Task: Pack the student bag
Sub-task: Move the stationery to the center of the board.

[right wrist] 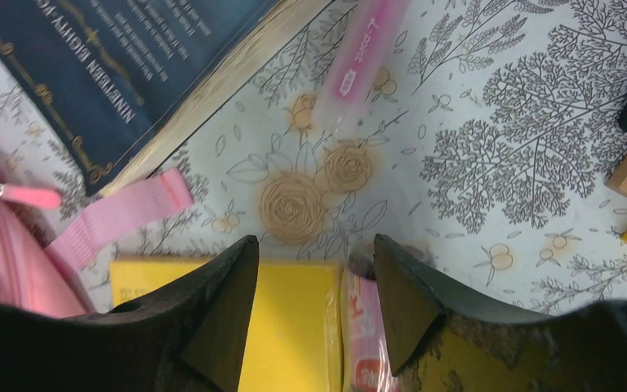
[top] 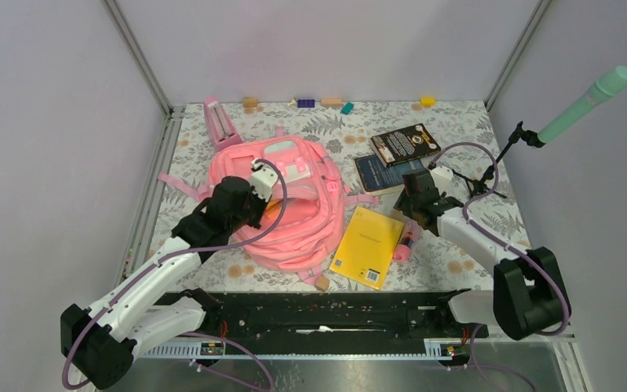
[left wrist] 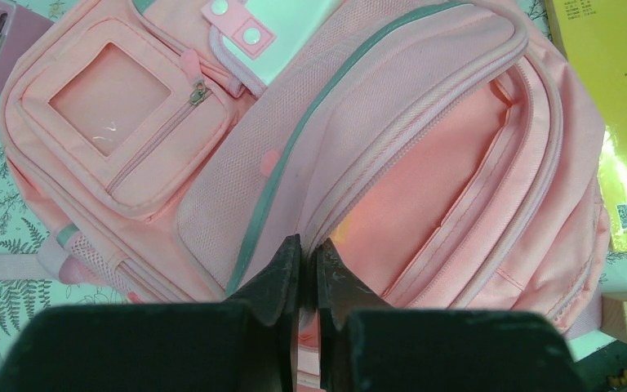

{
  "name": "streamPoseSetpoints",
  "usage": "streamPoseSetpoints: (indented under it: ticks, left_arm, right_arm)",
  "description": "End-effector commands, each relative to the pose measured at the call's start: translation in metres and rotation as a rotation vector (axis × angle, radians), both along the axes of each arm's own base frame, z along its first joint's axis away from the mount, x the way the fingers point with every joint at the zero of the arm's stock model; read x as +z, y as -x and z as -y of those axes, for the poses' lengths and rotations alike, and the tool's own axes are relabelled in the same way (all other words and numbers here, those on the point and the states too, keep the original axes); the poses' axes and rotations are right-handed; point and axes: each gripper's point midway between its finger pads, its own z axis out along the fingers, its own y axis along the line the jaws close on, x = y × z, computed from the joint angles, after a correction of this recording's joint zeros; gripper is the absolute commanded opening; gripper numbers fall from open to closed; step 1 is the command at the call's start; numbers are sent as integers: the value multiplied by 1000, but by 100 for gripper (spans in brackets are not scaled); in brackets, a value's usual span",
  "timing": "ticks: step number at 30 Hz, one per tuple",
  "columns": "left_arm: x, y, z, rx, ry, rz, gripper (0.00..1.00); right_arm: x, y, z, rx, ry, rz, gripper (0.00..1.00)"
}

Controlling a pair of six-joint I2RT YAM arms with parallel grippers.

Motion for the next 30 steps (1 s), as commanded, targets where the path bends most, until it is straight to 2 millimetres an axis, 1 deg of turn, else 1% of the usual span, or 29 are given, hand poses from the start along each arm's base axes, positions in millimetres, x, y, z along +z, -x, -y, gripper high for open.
streamPoseSetpoints:
  ticks: [1, 4, 8, 14, 15, 17, 21, 22, 24, 27, 30]
  left_arm:
    - [39, -12, 6, 20, 77, 95, 0]
    - [39, -12, 6, 20, 78, 95, 0]
    - [39, -11, 7, 18, 78, 94, 0]
    - [41, -11, 6, 18, 83, 101, 0]
    - [42, -11, 6, 19, 83, 101, 0]
    - [42, -11, 5, 22, 82, 103, 0]
    - [42, -11, 6, 18, 84, 104, 0]
    - [43, -10, 6, 17, 86, 105, 0]
    - [44, -10, 6, 17, 88, 106, 0]
    - [44, -10, 5, 19, 87, 109, 0]
    - [44, -10, 5, 20, 85, 109, 0]
  right_arm:
    - [1, -28, 7, -61, -7, 14, 61]
    - [-8, -38, 15, -102, 0, -16, 62]
    - [-16, -48, 28, -167, -26, -37, 62]
    - [-27, -68, 33, -174, -34, -87, 62]
    - [-30, -69, 35, -177, -29, -103, 62]
    - [-33, -70, 37, -177, -19, -124, 58]
    - [-32, -73, 40, -163, 0, -155, 61]
    - [-36, -70, 40, -157, 7, -184, 61]
    - [-39, -69, 39, -135, 9, -208, 53]
    - [-38, -70, 37, -113, 10, -212, 52]
    - [-40, -68, 35, -88, 21, -262, 50]
